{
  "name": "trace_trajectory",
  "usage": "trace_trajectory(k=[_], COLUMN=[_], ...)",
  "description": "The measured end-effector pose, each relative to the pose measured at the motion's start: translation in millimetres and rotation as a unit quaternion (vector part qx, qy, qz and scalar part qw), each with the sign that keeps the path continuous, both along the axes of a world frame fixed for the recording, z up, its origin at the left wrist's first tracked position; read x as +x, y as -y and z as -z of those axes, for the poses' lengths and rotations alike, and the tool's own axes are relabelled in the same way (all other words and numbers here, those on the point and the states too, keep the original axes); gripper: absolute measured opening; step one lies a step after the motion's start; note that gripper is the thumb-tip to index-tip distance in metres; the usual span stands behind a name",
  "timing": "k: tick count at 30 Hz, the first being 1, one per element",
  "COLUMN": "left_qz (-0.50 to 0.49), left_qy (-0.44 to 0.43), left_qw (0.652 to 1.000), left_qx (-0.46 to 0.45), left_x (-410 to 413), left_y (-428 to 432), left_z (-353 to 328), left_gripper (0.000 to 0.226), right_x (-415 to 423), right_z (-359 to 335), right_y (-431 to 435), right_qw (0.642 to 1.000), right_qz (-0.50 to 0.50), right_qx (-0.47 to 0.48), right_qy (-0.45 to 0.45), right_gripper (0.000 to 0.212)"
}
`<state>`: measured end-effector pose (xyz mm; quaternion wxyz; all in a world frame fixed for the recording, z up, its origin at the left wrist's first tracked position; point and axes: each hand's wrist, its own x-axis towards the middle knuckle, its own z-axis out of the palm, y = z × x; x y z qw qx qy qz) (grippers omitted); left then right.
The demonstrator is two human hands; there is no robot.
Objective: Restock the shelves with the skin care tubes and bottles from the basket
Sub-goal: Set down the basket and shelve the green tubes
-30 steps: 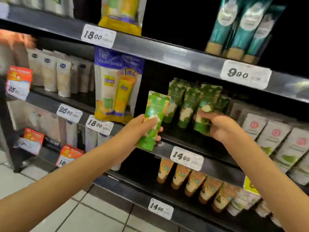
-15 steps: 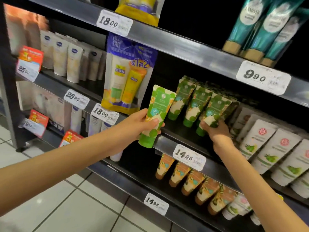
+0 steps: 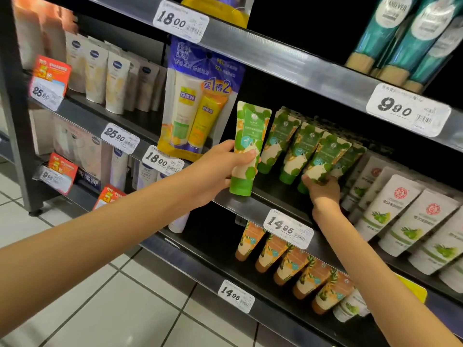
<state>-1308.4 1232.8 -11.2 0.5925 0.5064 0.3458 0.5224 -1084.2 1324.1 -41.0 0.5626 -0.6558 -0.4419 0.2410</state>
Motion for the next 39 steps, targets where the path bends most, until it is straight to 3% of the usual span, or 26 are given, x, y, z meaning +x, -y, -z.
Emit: trace_trajectory(k=[4,7,9,11,13,15,19,24,29,34,39], left_qz=[-0.006,-0.008,0.004,0.016,0.021,0.026,0.045,0.062,0.028,0.012,-0.020], left_qy=[0.033,0.038,0.039,0.042,0.041,0.035,0.040,0.027,0.028,0.045,0.043], left_qw=[0.999,0.998,0.998,0.997,0.997,0.998,0.997,0.997,0.998,0.997,0.998], left_qx=[-0.034,-0.052,-0.058,-0.062,-0.057,-0.048,-0.050,-0.043,-0.045,-0.054,-0.046], left_x=[5,6,4,2,0,-1,-2,-3,3,12,14], left_y=[1,0,-1,-1,-2,-2,-2,0,-1,2,-5], left_z=[-3,-2,0,1,2,1,2,4,5,9,0], left_gripper=[0.027,0.025,0.018,0.016,0.023,0.026,0.017,0.020,0.023,0.023,0.038], right_x=[-7,-18,-29,-42,-57,-72,-85,-81,-83,-79,-55], right_z=[-4,-14,-26,-38,-44,-41,-38,-41,-31,-21,-20], right_y=[7,26,41,56,68,76,82,85,89,92,78], right_qw=[0.996,0.981,0.979,0.961,0.906,0.880,0.897,0.885,0.924,0.936,0.979], right_qz=[0.073,0.113,-0.001,-0.192,-0.364,-0.419,-0.396,-0.436,-0.373,-0.342,-0.178], right_qx=[0.041,0.152,0.194,0.131,0.047,0.028,0.034,-0.015,-0.025,-0.003,0.087], right_qy=[0.009,0.051,0.059,0.148,0.212,0.223,0.195,0.162,0.076,0.081,0.037], right_gripper=[0.059,0.034,0.018,0.008,0.016,0.029,0.032,0.030,0.041,0.037,0.031])
